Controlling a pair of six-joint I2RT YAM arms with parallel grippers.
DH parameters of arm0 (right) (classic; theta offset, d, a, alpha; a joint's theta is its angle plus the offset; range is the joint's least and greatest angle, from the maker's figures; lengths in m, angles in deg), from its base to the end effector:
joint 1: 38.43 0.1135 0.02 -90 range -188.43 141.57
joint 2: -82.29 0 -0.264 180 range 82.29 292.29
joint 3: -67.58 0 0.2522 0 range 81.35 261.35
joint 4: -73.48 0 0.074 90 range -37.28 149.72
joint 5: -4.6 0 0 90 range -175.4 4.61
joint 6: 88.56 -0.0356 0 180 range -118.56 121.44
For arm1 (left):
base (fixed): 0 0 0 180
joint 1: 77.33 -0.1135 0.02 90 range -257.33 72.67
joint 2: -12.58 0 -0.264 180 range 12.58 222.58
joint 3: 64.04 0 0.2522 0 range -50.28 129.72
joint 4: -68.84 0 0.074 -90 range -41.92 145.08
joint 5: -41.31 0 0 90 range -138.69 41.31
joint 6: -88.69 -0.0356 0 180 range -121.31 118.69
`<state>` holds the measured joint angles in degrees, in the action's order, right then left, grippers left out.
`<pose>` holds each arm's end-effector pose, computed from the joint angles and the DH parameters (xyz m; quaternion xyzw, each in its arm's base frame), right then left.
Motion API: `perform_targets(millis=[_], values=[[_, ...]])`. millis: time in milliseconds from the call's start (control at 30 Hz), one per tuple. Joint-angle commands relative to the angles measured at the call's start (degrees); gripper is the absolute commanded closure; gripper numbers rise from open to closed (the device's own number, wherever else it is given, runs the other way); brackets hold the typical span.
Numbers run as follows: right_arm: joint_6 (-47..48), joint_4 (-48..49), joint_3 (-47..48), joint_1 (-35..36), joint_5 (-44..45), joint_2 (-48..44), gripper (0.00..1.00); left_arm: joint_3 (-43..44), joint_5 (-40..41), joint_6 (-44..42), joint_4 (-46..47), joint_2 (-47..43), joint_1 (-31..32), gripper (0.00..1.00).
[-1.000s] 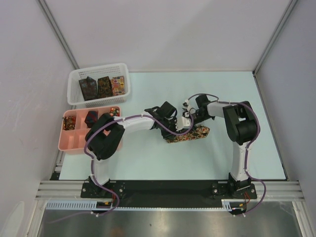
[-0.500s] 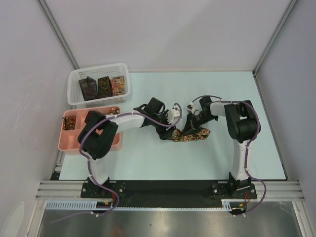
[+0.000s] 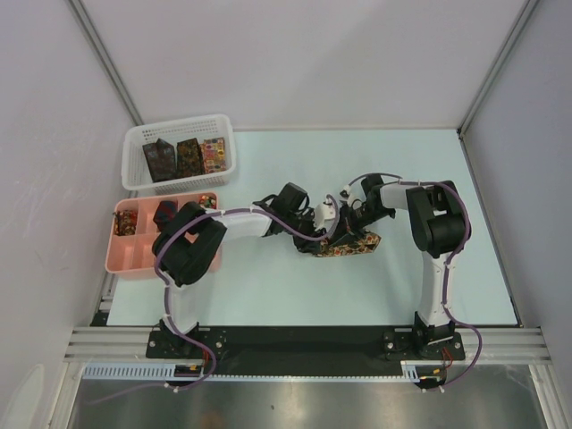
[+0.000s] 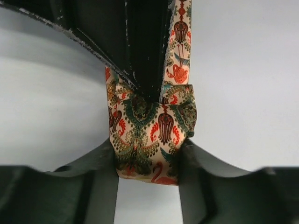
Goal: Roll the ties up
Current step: Roll the tie at the center of the board.
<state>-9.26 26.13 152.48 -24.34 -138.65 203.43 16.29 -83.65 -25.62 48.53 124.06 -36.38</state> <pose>0.3525 0.1179 0.0957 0.0514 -0.8914 -0.4477 0.0472 0.2863 -0.2755 0.1480 0.5690 0.7048 -0.3261 0.2704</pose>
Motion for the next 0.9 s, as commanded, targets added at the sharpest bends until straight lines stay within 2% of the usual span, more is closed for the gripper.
perform_targets(millis=[0,100,200,233,333,533,633,867], values=[[2.5,1.0,0.8,0.6,10.6,2.4,1.00,1.6,5.5,-4.9,-0.6,0.1,4.2,0.65],[3.8,-2.1,2.4,0.6,10.6,2.5,0.91,1.6,10.1,-4.2,-1.6,0.2,5.6,0.76],[5.4,-6.0,3.5,-1.2,9.6,0.4,0.81,3.8,12.7,-3.2,-5.5,1.8,5.8,0.80],[5.6,-6.6,3.4,-2.0,9.1,-0.6,0.72,4.4,13.0,-3.1,-6.5,2.2,5.8,0.80],[6.8,-9.3,3.3,-4.4,5.7,-4.1,0.64,5.1,14.7,-2.7,-8.6,3.0,5.9,0.80],[5.7,-8.3,2.0,-5.3,-1.6,-7.1,0.62,5.8,15.9,-2.3,-10.4,3.8,6.0,0.77],[4.0,-6.1,1.0,-3.5,-3.1,-7.6,0.57,6.4,16.1,-2.0,-10.9,4.3,6.0,0.75],[2.6,-2.5,-0.3,-1.3,-3.6,-6.6,0.57,7.6,16.0,-1.6,-11.6,4.8,6.0,0.70]])
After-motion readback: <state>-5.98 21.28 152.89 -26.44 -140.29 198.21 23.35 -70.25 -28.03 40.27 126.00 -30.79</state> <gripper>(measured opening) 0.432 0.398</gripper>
